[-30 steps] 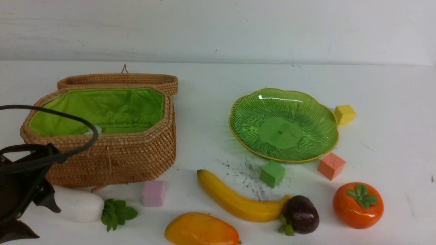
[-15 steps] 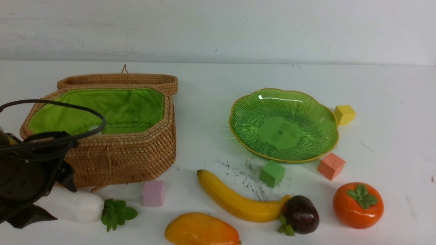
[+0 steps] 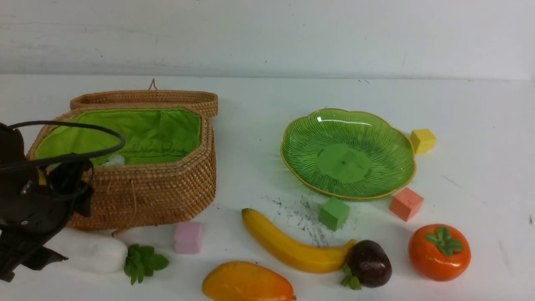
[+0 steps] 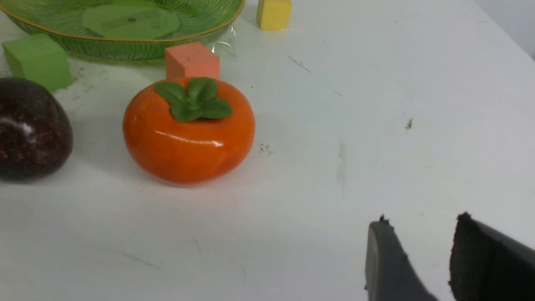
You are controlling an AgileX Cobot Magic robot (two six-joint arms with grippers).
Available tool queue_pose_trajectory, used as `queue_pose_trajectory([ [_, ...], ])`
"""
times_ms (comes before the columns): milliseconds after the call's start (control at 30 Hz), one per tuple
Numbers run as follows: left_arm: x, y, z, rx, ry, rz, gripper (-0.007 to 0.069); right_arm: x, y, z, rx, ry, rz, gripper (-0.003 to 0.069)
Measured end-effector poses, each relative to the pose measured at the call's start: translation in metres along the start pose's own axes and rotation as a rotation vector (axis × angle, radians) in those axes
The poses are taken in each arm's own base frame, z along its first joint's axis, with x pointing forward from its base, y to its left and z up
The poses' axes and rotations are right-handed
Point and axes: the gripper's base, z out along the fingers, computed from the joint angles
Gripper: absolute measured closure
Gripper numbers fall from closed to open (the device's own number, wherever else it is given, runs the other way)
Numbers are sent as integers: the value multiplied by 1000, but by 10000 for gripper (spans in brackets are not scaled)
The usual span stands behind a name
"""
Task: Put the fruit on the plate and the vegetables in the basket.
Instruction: Take a daikon with your left arm and place it on the basket on the left.
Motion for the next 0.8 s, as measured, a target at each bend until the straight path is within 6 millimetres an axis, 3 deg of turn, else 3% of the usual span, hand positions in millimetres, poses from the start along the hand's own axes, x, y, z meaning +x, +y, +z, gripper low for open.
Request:
queue_pose_trajectory([
  [300, -16, 2, 35, -56, 100, -135, 109, 0, 0, 0, 0, 0, -1, 418],
  [600, -14, 2, 68, -93, 150, -111, 109, 0, 0, 0, 1, 0, -2, 418],
  [800, -13, 4, 78, -125, 158, -109, 116, 0, 0, 0, 1, 0, -2, 418],
])
